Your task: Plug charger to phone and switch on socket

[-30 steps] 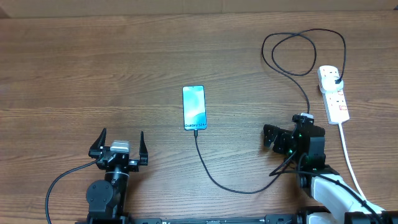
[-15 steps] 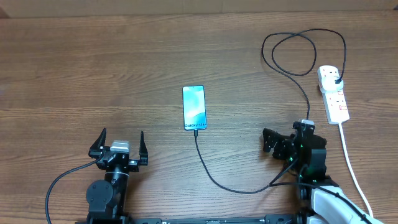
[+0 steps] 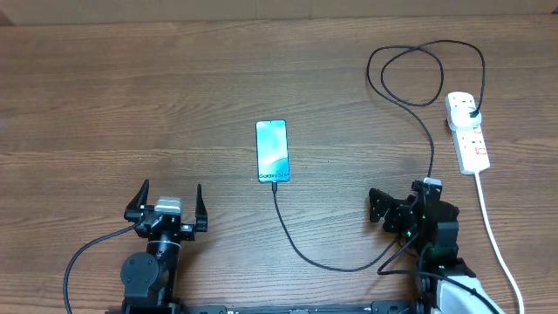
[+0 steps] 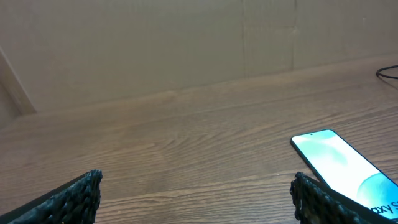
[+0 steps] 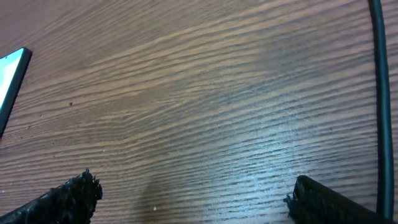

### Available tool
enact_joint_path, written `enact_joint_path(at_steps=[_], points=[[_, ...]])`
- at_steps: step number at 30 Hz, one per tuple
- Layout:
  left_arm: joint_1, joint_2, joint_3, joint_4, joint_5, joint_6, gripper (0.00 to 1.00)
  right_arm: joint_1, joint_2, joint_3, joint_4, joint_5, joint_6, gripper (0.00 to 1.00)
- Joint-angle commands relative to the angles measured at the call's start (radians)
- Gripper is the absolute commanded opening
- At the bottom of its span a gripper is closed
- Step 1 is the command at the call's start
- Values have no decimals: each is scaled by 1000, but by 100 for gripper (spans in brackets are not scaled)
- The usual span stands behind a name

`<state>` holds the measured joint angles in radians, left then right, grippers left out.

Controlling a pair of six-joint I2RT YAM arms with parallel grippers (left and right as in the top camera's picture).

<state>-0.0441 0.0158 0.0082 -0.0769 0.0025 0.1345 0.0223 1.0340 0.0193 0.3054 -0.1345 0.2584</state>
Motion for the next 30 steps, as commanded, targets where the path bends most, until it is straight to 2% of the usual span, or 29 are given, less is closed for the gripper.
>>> enact_joint_path(at_steps=[1, 18, 22, 30], points=[[0, -11, -4, -1, -9, 16, 100, 5, -30, -12, -9, -10, 2, 100], [0, -11, -4, -1, -9, 16, 100, 5, -202, -12, -98, -35, -3, 100], [0, -11, -4, -1, -9, 16, 100, 5, -251, -12, -132, -61, -42, 100], [0, -11, -4, -1, -9, 16, 100, 5, -287, -12, -140, -69, -55, 100]])
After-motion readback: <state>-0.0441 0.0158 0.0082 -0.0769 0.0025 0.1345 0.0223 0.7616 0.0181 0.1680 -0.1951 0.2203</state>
